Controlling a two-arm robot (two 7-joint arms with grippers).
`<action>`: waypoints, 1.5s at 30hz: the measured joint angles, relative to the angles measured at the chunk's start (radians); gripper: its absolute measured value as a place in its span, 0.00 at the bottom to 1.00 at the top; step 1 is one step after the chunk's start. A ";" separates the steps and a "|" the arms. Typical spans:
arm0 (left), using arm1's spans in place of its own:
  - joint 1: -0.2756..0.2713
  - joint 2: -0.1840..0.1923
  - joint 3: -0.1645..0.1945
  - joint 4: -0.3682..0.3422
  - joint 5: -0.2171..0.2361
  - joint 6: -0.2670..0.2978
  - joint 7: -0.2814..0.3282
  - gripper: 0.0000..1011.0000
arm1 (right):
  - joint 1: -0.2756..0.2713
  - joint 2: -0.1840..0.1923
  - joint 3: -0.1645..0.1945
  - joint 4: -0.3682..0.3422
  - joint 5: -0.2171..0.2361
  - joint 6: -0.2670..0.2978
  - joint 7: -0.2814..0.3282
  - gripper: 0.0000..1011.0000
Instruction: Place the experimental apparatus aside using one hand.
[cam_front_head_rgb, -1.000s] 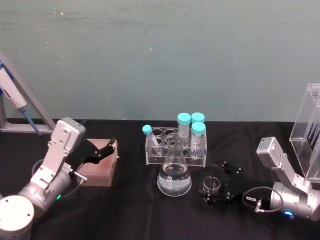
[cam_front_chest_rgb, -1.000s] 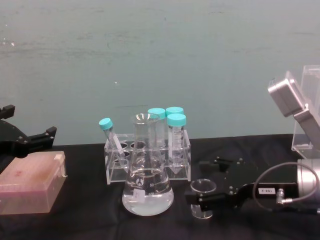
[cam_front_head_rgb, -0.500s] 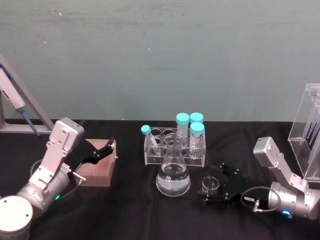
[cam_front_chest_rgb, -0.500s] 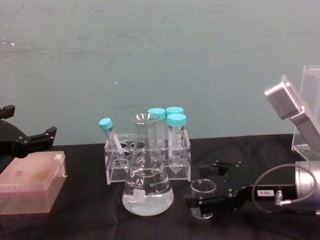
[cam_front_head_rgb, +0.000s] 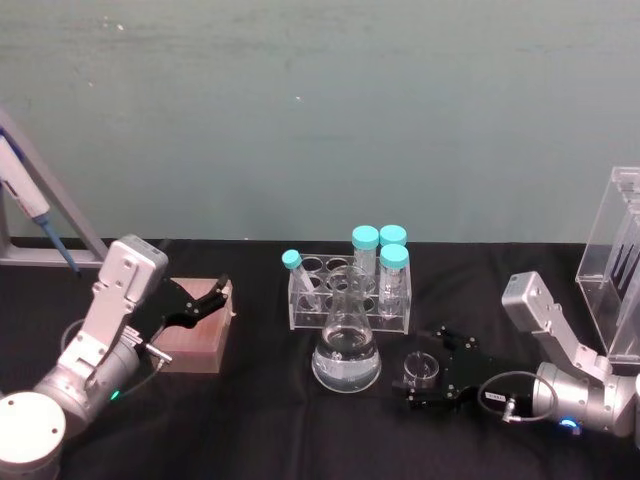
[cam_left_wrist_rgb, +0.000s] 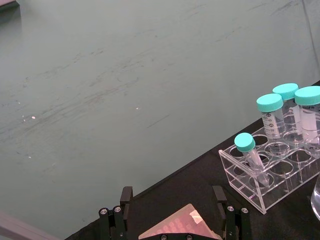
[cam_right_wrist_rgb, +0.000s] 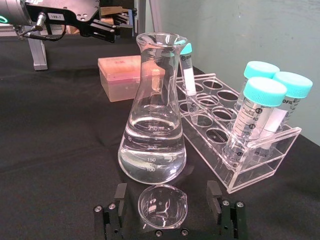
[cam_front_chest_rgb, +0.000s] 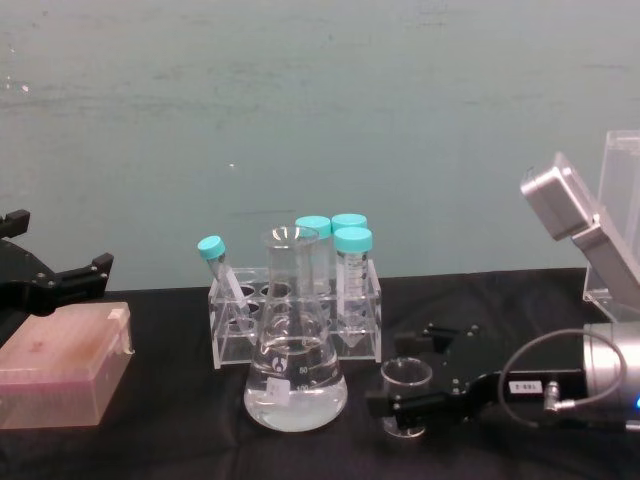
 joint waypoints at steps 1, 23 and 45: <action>0.000 0.000 0.000 0.000 0.000 0.000 0.000 0.99 | 0.001 -0.002 0.000 0.003 -0.001 0.000 0.000 0.99; 0.000 0.000 0.000 0.000 0.000 0.000 0.000 0.99 | 0.023 -0.024 0.001 0.048 -0.012 -0.006 0.008 0.99; 0.000 0.000 0.000 0.000 0.000 0.000 0.000 0.99 | 0.021 -0.022 0.001 0.046 -0.012 -0.006 0.007 0.94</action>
